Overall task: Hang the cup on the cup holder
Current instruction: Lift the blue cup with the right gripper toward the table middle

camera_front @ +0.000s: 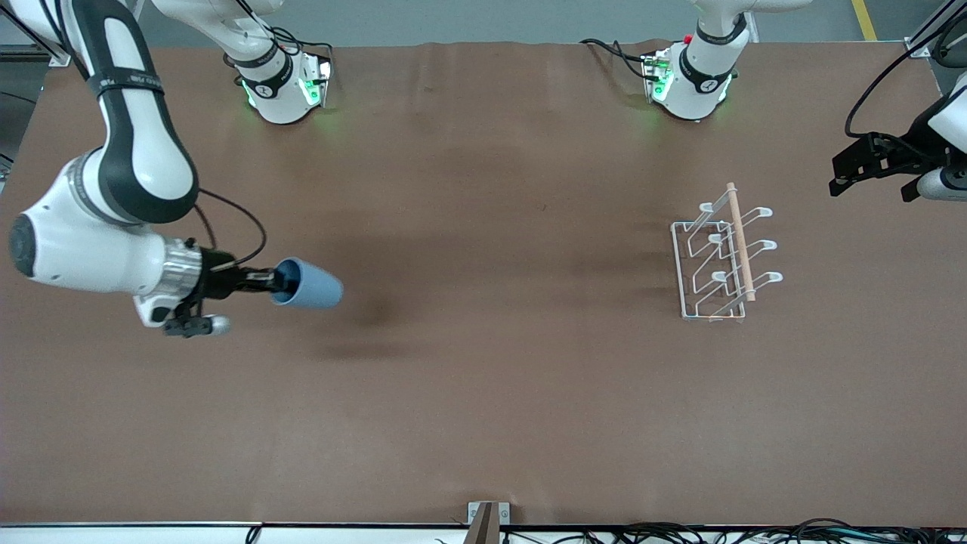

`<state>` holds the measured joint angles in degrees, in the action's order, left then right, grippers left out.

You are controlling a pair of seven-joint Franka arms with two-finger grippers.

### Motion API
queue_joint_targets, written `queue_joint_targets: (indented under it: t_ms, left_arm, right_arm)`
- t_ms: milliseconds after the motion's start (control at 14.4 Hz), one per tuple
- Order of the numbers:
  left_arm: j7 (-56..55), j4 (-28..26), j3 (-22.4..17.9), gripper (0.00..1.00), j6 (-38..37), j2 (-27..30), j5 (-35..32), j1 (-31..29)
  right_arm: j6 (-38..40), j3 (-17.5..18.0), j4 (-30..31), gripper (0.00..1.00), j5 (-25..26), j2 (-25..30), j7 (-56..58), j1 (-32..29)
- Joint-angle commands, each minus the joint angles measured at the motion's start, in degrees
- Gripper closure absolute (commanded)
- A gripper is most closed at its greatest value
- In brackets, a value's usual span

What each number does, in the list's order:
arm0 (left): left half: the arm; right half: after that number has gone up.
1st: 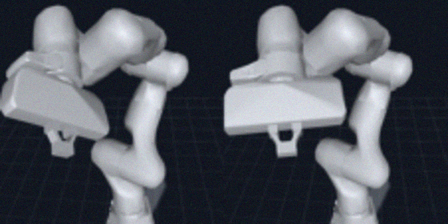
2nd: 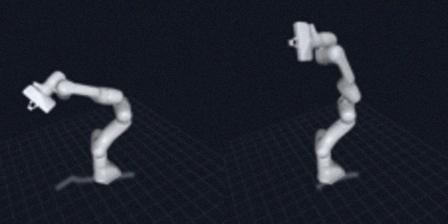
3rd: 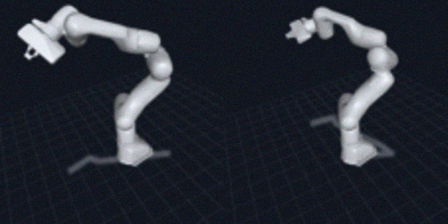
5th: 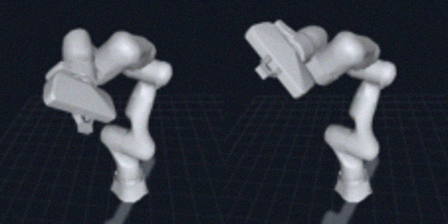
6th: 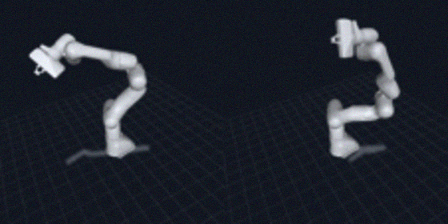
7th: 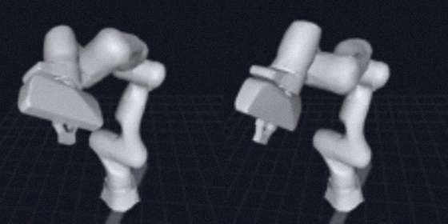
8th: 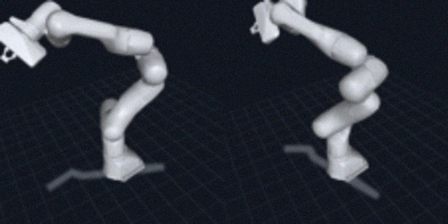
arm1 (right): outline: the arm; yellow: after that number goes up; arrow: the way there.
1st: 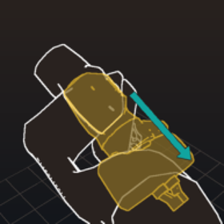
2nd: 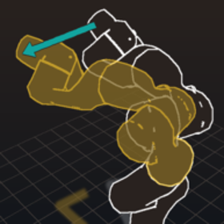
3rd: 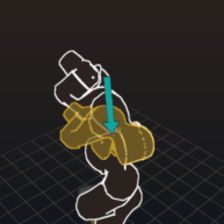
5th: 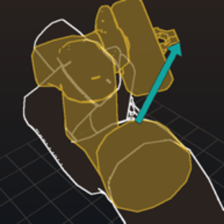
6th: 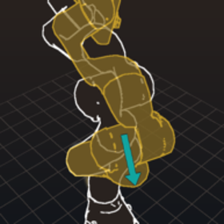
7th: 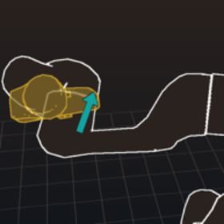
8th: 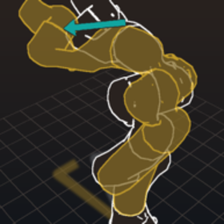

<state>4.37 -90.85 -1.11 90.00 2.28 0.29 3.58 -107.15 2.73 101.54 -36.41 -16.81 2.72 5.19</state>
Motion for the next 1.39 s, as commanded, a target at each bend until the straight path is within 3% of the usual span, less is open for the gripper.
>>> queue_joint_targets:
  t_ms: [0,139,346,485,693,970,1108,1316]
  left_arm:
    - [10.67,1.38,-0.03,0.0,-0.17,-0.7,0.24,-0.24]
    - [22.04,1.38,-0.03,0.0,-0.35,-0.7,0.59,-0.06]
    - [30.4,1.38,1.37,0.0,-0.44,-1.75,0.5,1.78]
    - [32.63,1.12,3.21,0.0,-0.44,-1.93,3.91,3.01]
    - [32.63,1.38,9.44,0.0,-0.44,-3.51,5.42,6.34]
    - [31.32,1.82,18.23,0.0,0.87,-7.19,11.11,9.68]
    - [31.67,1.91,19.83,0.0,1.85,-12.54,16.47,10.57]
    - [32.02,4.19,20.36,0.0,3.68,-18.0,21.33,13.45]
  right_arm:
    - [3.08,-0.36,3.75,0.99,-9.45,1.95,0.36,1.39]
    - [4.4,-0.27,4.45,0.99,-12.97,1.69,0.27,3.15]
    - [4.4,-0.27,7.52,0.99,-24.73,1.6,0.62,6.92]
    - [4.31,-0.27,8.84,0.99,-30.88,1.51,0.62,9.65]
    - [4.57,-0.27,12.0,0.99,-39.76,1.34,0.88,12.47]
    - [7.12,-0.27,12.8,0.99,-45.04,0.64,1.59,14.93]
    - [8.0,-0.27,12.89,0.99,-48.92,0.11,1.59,16.51]
    - [9.76,-0.36,12.89,0.99,-48.93,0.11,1.76,16.61]
